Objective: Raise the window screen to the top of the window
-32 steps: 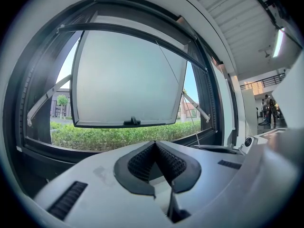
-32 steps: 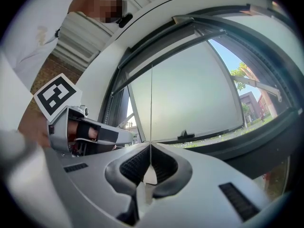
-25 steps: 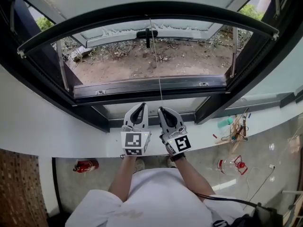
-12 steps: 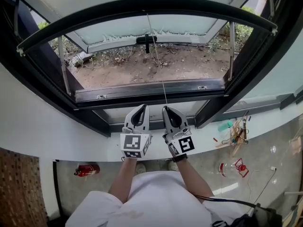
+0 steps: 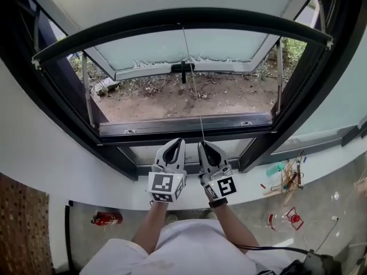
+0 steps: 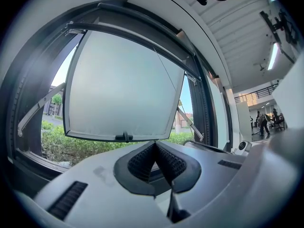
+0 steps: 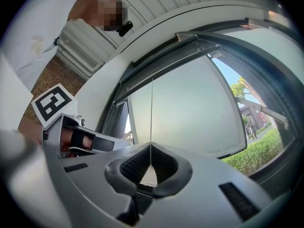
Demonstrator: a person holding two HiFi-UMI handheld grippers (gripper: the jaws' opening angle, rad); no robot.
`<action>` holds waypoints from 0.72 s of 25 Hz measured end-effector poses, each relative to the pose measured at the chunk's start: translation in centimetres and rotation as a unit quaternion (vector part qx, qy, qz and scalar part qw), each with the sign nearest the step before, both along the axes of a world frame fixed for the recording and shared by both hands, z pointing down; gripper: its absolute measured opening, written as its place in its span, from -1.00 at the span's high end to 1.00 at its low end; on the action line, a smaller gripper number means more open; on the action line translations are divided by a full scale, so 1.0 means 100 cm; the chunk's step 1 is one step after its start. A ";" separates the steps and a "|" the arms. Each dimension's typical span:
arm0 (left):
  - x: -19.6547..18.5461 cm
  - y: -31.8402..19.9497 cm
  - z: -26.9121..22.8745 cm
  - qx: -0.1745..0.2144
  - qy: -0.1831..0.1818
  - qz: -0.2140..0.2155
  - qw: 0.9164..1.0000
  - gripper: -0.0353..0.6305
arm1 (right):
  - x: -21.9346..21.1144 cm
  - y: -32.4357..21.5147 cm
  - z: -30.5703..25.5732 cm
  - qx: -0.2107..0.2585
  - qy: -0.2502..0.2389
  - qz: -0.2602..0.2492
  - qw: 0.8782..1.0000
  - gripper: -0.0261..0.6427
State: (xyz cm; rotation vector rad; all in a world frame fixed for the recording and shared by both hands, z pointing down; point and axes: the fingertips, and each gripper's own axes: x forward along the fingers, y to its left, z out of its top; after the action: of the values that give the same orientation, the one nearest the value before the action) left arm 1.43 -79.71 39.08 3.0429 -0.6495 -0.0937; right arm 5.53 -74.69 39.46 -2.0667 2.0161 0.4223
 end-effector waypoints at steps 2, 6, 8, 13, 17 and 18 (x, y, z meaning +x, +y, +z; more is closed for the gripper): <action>0.000 0.000 -0.006 0.004 0.004 -0.001 1.000 0.89 | 0.000 0.000 -0.005 0.006 0.001 -0.003 1.000 0.92; -0.002 0.001 -0.015 0.009 0.012 -0.005 1.000 0.89 | -0.003 -0.001 -0.022 0.018 0.009 -0.013 1.000 0.92; -0.005 0.000 -0.018 0.009 0.017 -0.008 1.000 0.89 | -0.007 0.000 -0.033 0.029 0.010 -0.020 0.999 0.92; -0.009 -0.001 -0.025 0.009 0.027 -0.016 0.999 0.89 | -0.015 0.004 -0.058 0.057 0.013 -0.041 0.997 0.92; -0.009 0.000 -0.034 -0.006 0.043 -0.006 0.999 0.89 | -0.016 0.006 -0.073 0.068 0.008 -0.043 0.997 0.92; -0.009 0.002 -0.037 -0.010 0.048 -0.001 0.999 0.89 | -0.015 0.007 -0.077 0.072 0.004 -0.045 0.996 0.92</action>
State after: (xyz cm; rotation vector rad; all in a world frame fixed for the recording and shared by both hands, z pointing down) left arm 0.57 -79.54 35.33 2.9967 -0.6436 -0.2298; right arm 4.01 -74.00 31.79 -1.8854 2.0098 0.5416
